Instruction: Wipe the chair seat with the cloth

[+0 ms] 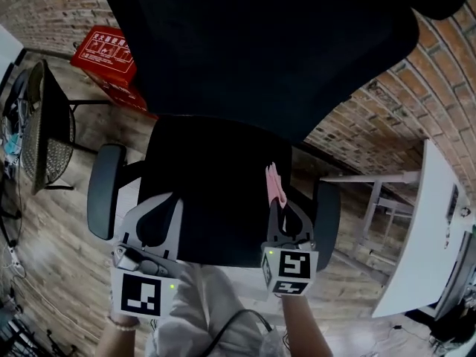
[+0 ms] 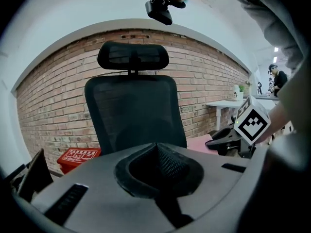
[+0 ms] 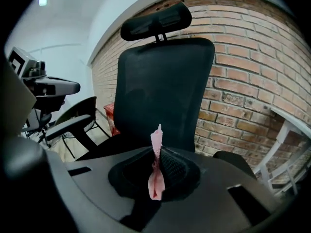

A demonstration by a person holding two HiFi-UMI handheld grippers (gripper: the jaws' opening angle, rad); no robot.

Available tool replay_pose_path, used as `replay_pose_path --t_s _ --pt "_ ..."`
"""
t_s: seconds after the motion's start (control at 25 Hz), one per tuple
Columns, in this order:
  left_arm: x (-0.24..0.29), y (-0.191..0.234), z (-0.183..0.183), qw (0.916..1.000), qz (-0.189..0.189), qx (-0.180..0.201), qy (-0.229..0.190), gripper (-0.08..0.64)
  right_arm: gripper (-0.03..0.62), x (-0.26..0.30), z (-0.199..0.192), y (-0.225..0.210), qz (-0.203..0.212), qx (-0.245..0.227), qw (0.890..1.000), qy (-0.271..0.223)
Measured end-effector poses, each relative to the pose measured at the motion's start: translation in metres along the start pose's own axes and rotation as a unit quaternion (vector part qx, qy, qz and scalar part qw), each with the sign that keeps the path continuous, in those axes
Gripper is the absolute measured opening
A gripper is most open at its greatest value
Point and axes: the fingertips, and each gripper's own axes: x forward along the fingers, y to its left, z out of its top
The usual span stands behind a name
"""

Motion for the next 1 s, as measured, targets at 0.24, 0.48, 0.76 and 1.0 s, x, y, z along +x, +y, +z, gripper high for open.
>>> replay_pose_path --t_s 0.24,0.48,0.76,1.0 --pt "0.03 0.011 -0.033 0.9995 -0.027 0.017 0.007 0.018 0.055 0.053 -0.018 -0.019 -0.048 0.008 0.999 0.02" --pt "0.053 0.02 -0.062 0.9989 -0.038 0.019 0.018 0.018 0.055 0.097 -0.031 -0.043 -0.107 -0.016 0.993 0.043" --pt "0.064 0.03 -0.084 0.9984 -0.049 0.019 0.02 0.018 0.055 0.135 -0.055 -0.062 -0.16 -0.065 0.982 0.077" --pt "0.07 0.04 -0.102 0.9977 -0.057 0.022 0.028 0.018 0.055 0.165 -0.078 -0.076 -0.178 -0.051 0.977 0.108"
